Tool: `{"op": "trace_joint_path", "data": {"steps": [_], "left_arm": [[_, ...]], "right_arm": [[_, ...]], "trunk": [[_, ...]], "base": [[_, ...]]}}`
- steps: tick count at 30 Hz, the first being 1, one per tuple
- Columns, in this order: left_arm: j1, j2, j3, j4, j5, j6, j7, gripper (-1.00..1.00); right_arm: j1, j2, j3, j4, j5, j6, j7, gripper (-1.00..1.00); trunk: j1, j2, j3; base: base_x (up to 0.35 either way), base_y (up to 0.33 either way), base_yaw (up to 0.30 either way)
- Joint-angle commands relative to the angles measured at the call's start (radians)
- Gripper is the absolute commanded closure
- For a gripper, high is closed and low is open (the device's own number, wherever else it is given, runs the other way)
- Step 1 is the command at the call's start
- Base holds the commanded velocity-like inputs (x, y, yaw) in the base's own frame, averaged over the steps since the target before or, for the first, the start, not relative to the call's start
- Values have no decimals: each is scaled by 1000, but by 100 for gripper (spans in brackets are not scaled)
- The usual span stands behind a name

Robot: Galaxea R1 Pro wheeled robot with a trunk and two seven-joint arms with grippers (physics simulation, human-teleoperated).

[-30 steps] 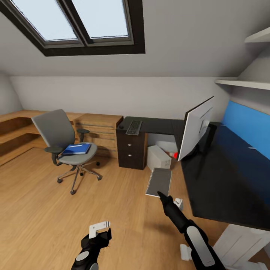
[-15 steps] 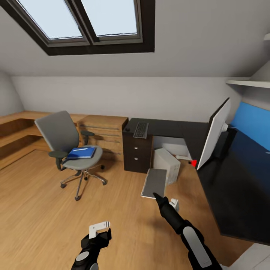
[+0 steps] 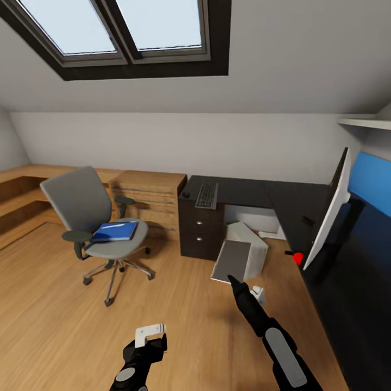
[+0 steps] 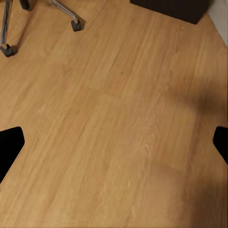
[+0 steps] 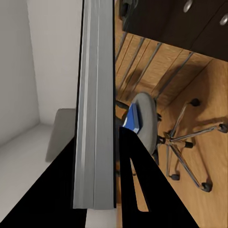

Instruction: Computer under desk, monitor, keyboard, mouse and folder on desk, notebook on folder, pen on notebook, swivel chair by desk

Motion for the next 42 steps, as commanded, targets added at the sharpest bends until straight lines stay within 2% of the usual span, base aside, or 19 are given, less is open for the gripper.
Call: {"op": "trace_joint_path", "data": {"steps": [1,7,13,22,30,42], "left_arm": [[-1,1,-1,-1,7,3,7,-100],[-1,2,-1,-1,7,3,7,-100],[-1,3,0,-1,7,3,6,-100],[-1,2,0,-1,6,3,7,-100],[-1,2,-1,-1,6,3,8,-100],[0,3,-1,-1,4,3,8,-100]], "right_arm": [[-1,0,-1,0,-11,5,2,100],[-1,0,-1,0,-10,3,2,100],[-1,0,-2,0,-9,3,2,100],[-1,-2,-5,0,-11,2,1,100],[-1,-3,-47,0,-12,3,0,100],[-1,-5,-61,0,-14,9,-2,100]], "trunk": [[-3,7,2],[-26,49,21],[-49,91,40],[-49,91,40],[-49,91,40],[-49,91,40]], "base": [[322,145,0],[313,182,-16],[302,209,-192],[301,161,-254],[309,-30,-258],[320,-36,-50]]}}
